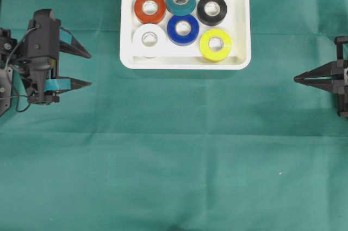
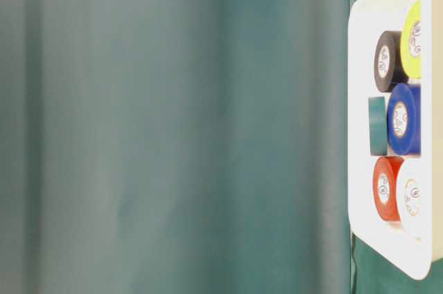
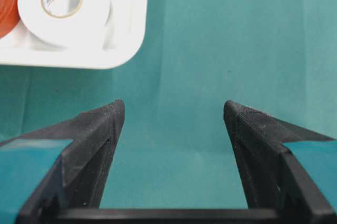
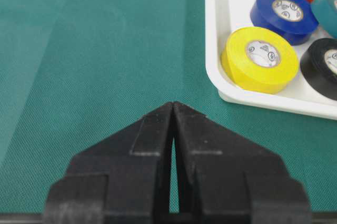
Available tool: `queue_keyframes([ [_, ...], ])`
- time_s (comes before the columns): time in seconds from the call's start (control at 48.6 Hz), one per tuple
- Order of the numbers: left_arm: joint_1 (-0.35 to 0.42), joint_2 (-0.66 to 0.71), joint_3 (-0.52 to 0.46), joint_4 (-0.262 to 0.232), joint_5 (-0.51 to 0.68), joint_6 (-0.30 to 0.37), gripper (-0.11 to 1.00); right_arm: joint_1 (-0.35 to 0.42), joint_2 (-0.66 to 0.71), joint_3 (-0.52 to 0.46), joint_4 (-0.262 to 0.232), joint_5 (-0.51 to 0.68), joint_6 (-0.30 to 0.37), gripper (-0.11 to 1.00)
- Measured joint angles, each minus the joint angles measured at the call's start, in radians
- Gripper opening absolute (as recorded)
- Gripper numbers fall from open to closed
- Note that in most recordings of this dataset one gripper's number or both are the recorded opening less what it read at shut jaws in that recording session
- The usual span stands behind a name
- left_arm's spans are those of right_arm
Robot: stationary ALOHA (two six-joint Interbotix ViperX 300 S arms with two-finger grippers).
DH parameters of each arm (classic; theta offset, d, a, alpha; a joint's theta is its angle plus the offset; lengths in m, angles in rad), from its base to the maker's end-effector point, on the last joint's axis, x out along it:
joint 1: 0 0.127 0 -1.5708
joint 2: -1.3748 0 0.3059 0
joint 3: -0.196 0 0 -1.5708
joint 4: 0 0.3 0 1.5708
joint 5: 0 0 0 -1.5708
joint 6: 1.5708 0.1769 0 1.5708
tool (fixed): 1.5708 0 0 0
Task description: Put the tape into the white case with the left arm.
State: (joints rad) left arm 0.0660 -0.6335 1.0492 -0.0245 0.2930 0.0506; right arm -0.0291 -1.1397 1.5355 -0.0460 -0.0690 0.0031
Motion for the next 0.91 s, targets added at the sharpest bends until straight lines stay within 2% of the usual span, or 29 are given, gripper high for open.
queue_keyframes([
  [0.905, -0.043, -0.541, 0.242, 0.000, -0.002, 0.008, 0.75, 0.000, 0.000, 0.000, 0.000, 0.000, 0.002, -0.09],
])
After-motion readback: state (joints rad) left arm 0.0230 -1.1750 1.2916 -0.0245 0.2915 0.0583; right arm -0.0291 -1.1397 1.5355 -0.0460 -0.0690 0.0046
